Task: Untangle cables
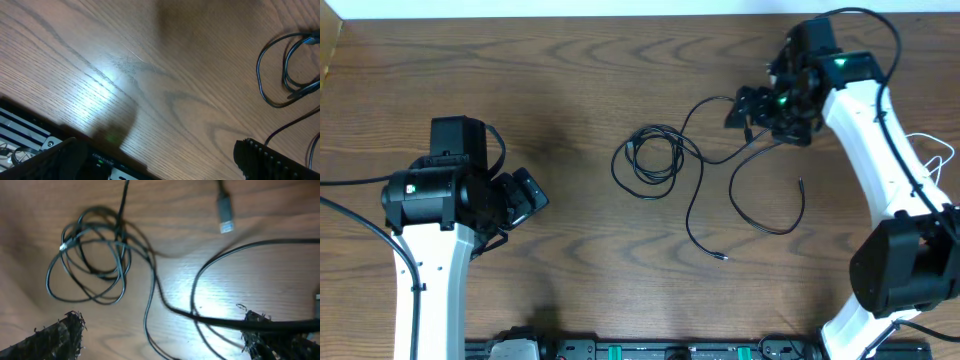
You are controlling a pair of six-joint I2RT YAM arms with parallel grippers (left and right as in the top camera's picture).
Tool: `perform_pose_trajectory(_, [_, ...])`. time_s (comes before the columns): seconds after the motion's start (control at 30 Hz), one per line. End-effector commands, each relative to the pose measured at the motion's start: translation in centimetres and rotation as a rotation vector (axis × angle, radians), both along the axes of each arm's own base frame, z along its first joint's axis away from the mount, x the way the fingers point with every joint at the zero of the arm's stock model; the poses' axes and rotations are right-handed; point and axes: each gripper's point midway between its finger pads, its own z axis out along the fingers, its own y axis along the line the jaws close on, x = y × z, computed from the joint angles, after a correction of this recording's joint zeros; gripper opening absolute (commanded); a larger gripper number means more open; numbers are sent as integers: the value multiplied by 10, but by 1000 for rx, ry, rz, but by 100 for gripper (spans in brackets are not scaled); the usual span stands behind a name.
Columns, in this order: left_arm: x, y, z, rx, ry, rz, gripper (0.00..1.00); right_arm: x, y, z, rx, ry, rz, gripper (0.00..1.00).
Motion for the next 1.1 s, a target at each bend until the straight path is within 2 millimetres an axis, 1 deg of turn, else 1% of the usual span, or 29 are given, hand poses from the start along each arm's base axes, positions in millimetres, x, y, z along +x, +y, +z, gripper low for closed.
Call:
perform_pose_trajectory(0.0, [-1,1,0,0,3,12,99,-8,11,-9,-29,12,53,99])
perform_pose_trajectory(0.07, [-1,1,0,0,3,12,99,-10,15,-10,-45,12,65,99])
perform_pose_trajectory(0.1, [-1,1,0,0,3,12,99,-16,21,-11,-47,23,83,99])
perform_pose_trajectory(0.23, [-1,1,0,0,3,12,99,-28,33,-11,-57,46,120,99])
perform_pose_trajectory(0.33, [-1,1,0,0,3,12,99,-40,31,-5,-93,68,98,99])
perform_pose_trajectory(0.4, [-1,1,0,0,3,12,99,-49,22,6,-133,63,74,99])
perform_pose_trajectory(0.5, [-1,1,0,0,3,12,99,-61,4,32,-195,14,49,99])
perform_pose_trajectory(0.57, [-1,1,0,0,3,12,100,-72,-14,58,-253,-52,6,99])
perform_pose_trajectory(0.67, [-1,1,0,0,3,12,99,-84,-39,89,-326,-147,-62,99])
perform_pose_trajectory(0.77, [-1,1,0,0,3,12,99,-104,-65,117,-383,-216,-177,99])
perform_pose_trajectory(0.8, [-1,1,0,0,3,12,99,-113,-74,126,-396,-235,-230,99])
perform_pose_trajectory(0.93, [-1,1,0,0,3,12,99,-137,-100,148,-433,-288,-383,99])
perform_pose_trajectory(1.07, [-1,1,0,0,3,12,99,-144,-114,156,-469,-331,-431,99])
